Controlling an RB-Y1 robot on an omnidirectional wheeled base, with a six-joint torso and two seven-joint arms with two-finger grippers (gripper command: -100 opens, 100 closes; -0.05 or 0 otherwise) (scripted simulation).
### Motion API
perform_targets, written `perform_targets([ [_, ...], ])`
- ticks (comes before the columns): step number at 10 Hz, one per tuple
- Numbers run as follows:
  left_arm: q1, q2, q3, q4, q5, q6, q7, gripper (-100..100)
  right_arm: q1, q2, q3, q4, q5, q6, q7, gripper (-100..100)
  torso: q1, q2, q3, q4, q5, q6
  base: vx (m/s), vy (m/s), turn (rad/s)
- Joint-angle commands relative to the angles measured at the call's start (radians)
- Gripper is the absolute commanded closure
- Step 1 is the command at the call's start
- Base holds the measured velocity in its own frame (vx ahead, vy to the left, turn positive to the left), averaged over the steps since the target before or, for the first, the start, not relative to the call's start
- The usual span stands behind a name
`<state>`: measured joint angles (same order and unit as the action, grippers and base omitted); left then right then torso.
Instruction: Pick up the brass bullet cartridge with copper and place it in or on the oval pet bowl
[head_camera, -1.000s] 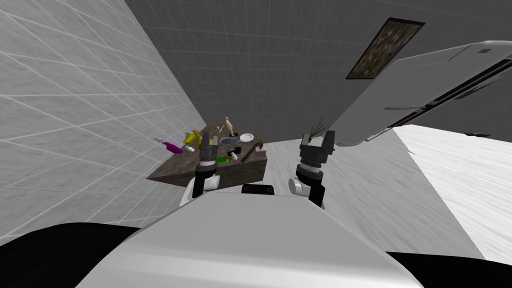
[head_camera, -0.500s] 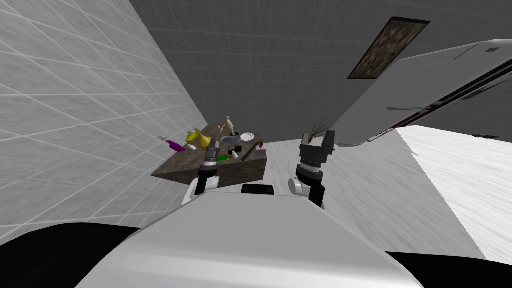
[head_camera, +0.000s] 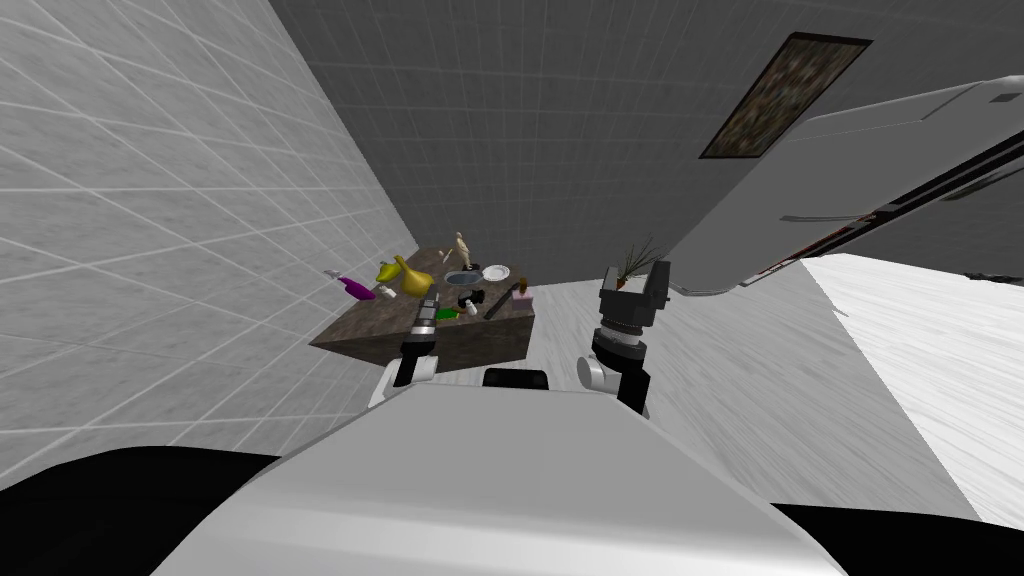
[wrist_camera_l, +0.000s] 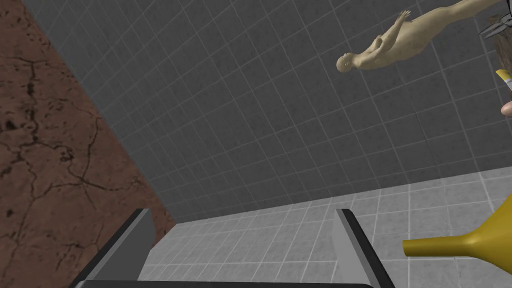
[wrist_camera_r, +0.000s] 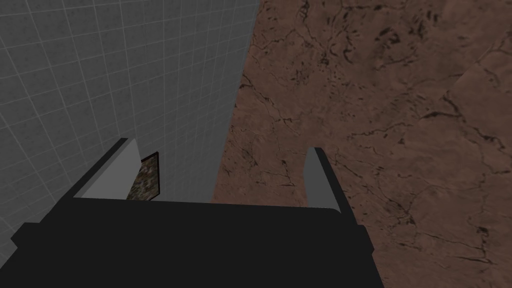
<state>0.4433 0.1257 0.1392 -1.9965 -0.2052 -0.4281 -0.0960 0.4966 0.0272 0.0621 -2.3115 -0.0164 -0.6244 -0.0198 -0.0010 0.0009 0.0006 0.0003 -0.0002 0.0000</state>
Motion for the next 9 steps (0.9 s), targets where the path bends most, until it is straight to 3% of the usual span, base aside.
perform_targets([
  [1,0.004,-0.004,0.008,0.032,-0.006,0.008,-0.016,-100,0.0,0.0,0.0,0.0,0.0,0.0,0.0,0,0.0,0.0,0.0,0.0,0.0,0.0,-0.009,-0.018,0.036],
  [9,-0.004,-0.004,0.035,0.181,-0.039,0.035,-0.087,-100,0.0,0.0,0.0,0.0,0.0,0.0,0.0,0,-0.002,-0.003,-0.002,-0.001,0.0,0.0,0.019,-0.032,0.048],
])
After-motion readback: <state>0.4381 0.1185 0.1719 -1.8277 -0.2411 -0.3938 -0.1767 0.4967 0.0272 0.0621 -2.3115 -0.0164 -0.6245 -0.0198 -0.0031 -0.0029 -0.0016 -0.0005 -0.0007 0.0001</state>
